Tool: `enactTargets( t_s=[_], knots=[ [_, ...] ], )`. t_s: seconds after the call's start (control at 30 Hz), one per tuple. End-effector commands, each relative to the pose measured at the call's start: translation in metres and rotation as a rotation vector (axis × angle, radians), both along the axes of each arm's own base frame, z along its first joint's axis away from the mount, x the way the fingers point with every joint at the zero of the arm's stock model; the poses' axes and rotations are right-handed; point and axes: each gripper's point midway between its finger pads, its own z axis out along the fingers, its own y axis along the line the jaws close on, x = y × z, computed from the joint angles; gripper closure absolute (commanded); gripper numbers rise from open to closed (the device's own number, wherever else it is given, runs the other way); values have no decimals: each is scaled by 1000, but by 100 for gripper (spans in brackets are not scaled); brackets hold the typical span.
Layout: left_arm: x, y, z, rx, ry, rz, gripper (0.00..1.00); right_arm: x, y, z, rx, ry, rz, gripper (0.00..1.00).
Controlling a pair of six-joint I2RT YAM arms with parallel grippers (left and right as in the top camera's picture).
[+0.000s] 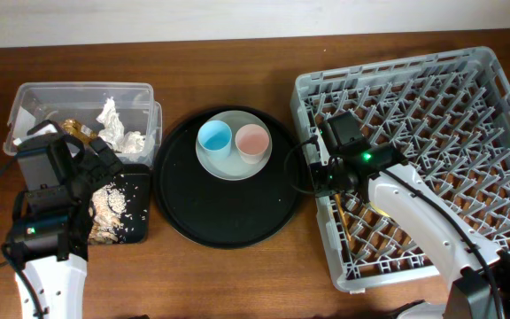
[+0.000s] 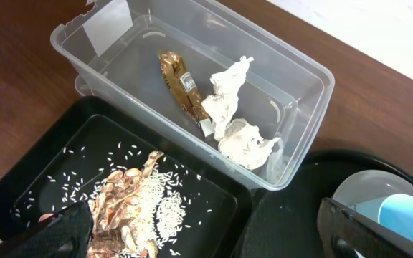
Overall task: Sort waste into correct bins and load items into the dishwasher rack
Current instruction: 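Move the right gripper over the round tray to the pink cup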
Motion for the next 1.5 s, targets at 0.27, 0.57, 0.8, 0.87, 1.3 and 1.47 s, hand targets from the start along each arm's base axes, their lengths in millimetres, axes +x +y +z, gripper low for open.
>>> enactTargets(
  t_s=[0.27,0.57,0.8,0.87,1.3,1.47],
  knots=[
    [0,2,5,-4,-15,16,1,25,4,5,116,-67,-266,96],
    [0,2,5,-4,-15,16,1,30,6,7,170,-67,-373,96],
    [0,2,5,-4,-15,16,1,33,7,9,193,-69,-416,96],
    [0,2,5,-4,-15,16,1,31,5,7,180,-62,-414,95],
    [0,2,5,-4,-15,16,1,31,4,7,119,-91,-265,73],
    [0,2,5,-4,-15,16,1,70,24,91,129,-281,-54,59]
  ],
)
